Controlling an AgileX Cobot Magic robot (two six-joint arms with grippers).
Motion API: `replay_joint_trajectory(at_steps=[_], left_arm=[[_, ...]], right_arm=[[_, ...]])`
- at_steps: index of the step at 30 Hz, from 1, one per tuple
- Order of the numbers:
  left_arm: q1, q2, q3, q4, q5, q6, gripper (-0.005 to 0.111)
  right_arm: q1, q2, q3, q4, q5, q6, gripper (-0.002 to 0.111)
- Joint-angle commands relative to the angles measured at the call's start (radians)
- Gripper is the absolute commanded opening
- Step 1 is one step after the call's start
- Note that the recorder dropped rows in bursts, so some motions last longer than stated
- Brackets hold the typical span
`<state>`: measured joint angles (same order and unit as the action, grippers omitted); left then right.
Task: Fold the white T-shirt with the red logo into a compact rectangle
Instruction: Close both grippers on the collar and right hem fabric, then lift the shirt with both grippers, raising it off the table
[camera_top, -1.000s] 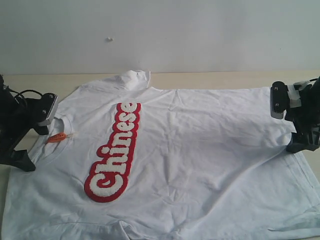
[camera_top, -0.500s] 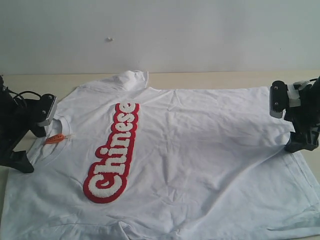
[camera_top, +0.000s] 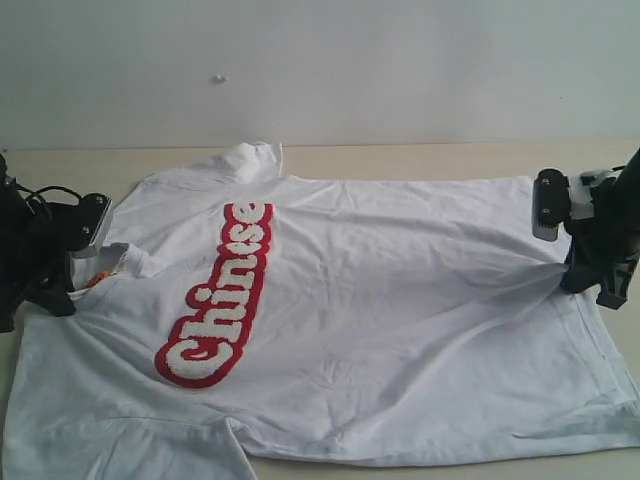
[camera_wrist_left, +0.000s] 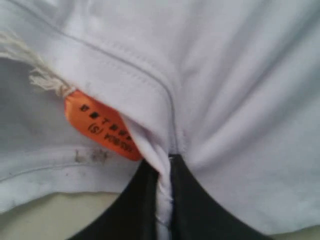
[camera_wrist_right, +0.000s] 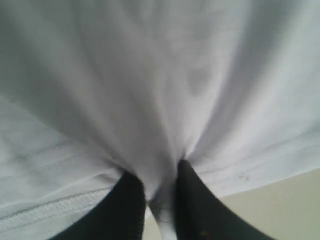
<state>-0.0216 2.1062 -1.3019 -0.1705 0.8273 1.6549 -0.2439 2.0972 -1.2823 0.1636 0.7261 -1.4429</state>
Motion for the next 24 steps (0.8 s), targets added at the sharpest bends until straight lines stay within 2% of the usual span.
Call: replay_joint_trajectory(at_steps=[1,10,12,24], left_arm=[[0.002,0.039,0.021,0.061,-0.065,0.005,0.000],[0.002,-0.065,0.021,0.058,-0.095,0.001,0.000],[0.002,-0.091,0.021,0.054,-0.102,-0.046,0.000],[0.002,-0.279,0.021,-0.017,-0.106,-0.070,0.000]], right_arm=[[-0.002,0.051,0.009,-0.096,0.071,0.032,0.000],[-0.002,-0.066,0.009,-0.044,0.003,0.032,0.000],[-0.002,-0.090,0.009,-0.011,-0.002,0.032,0.000],[-0.002,-0.305,0.009,0.151,0.066,0.005,0.000]])
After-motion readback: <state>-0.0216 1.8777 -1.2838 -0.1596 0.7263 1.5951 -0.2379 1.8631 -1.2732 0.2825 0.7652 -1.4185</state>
